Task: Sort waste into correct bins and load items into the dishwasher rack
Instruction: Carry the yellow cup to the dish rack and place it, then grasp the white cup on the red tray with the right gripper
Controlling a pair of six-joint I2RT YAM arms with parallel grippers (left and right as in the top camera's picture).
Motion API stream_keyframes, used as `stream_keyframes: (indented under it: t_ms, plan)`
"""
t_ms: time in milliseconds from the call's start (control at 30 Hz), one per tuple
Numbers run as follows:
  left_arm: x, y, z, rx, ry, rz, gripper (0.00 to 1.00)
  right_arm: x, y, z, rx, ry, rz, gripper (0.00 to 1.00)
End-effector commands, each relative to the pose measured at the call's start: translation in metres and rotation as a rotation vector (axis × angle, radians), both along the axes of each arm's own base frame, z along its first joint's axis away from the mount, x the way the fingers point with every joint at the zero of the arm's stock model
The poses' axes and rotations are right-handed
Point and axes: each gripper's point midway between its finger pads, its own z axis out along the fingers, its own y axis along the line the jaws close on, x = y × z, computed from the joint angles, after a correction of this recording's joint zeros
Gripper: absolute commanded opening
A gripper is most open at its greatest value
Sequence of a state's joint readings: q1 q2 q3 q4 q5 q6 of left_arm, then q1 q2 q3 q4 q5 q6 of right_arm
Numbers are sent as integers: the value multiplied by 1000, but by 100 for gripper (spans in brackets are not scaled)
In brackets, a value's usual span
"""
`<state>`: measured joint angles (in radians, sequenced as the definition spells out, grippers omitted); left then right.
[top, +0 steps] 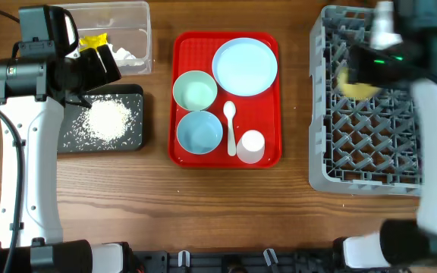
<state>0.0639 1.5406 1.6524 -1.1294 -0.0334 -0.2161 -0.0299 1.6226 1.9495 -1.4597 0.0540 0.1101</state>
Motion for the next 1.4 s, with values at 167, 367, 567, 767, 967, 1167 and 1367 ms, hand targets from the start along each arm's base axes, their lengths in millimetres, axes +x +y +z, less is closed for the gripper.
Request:
stream_keyframes:
  t_ms: [167,367,567,767,967,1167,1367]
  plan:
    - [0,2,2,7,-6,15,100,-73,-151,-76,118,176,-502,53]
    - [0,3,2,7,-6,15,100,-116,-193,-142,169,245,-718,53]
    - [0,3,2,7,-6,16,100,-130,-223,-141,42,238,-880,53]
    - [0,3,2,7,-6,15,100,-137,-215,-178,66,270,-887,58]
    - [0,3,2,7,-6,15,100,-130,-218,-177,73,236,-890,100]
    - [0,3,2,7,-6,16,100,-46,-159,-70,183,-21,-509,100]
    - [0,3,2,7,-6,15,100,18,68,-53,164,-7,105,100]
